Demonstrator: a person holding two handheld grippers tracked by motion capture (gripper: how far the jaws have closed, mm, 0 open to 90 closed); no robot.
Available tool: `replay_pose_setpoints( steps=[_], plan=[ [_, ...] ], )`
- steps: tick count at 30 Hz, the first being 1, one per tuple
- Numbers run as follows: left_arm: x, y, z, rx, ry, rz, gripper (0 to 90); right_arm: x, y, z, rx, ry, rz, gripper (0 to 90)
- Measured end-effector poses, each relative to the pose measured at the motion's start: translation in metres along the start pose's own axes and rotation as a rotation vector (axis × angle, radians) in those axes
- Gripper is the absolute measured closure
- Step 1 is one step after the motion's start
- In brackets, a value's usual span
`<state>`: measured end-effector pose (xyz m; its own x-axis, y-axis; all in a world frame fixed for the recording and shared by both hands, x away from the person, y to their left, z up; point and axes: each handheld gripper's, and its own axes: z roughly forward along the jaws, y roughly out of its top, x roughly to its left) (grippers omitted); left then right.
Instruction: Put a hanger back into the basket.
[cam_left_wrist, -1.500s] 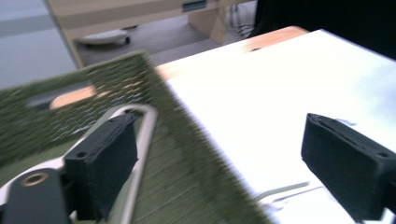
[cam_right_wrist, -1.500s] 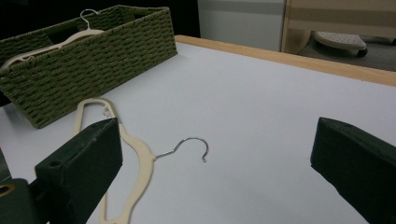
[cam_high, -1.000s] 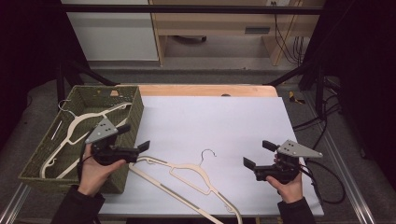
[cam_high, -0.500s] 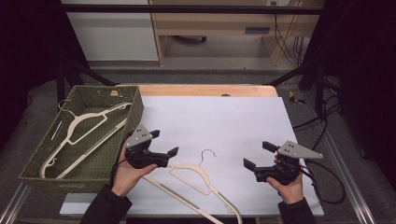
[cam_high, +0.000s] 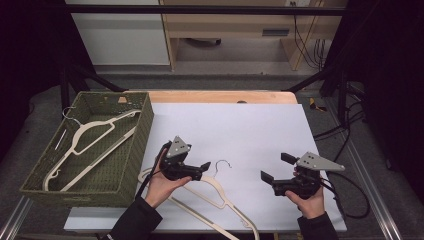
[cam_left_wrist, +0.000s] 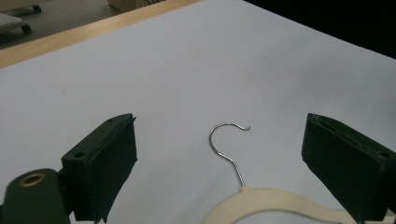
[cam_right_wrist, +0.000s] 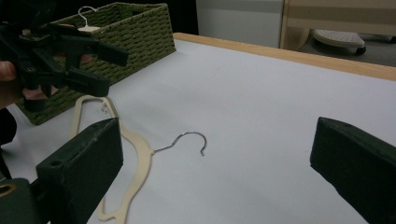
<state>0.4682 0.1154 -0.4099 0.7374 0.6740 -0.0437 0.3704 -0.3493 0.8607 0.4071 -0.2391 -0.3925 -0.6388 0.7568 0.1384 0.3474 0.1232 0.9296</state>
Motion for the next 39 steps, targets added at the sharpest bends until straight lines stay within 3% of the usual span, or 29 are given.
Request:
replay_pose_setpoints(
  steps=[13, 19, 33, 39],
  plan=[
    [-0.02, -0.015, 0.043, 0.104, -0.001, 0.004, 18.1, 0.001, -0.001, 0.003, 0.01, 0.001, -0.008, 3.2],
    [-0.025, -0.022, 0.056, 0.122, -0.001, -0.006, 23.2, 0.002, -0.002, 0.005, 0.016, 0.005, -0.009, 3.3],
    [-0.025, -0.029, 0.071, 0.178, 0.012, -0.029, 54.7, 0.003, -0.002, 0.007, 0.02, 0.003, -0.009, 3.5],
    [-0.027, -0.033, 0.077, 0.223, 0.02, -0.024, 63.7, 0.004, -0.003, 0.007, 0.025, 0.007, -0.011, 3.7]
  ],
)
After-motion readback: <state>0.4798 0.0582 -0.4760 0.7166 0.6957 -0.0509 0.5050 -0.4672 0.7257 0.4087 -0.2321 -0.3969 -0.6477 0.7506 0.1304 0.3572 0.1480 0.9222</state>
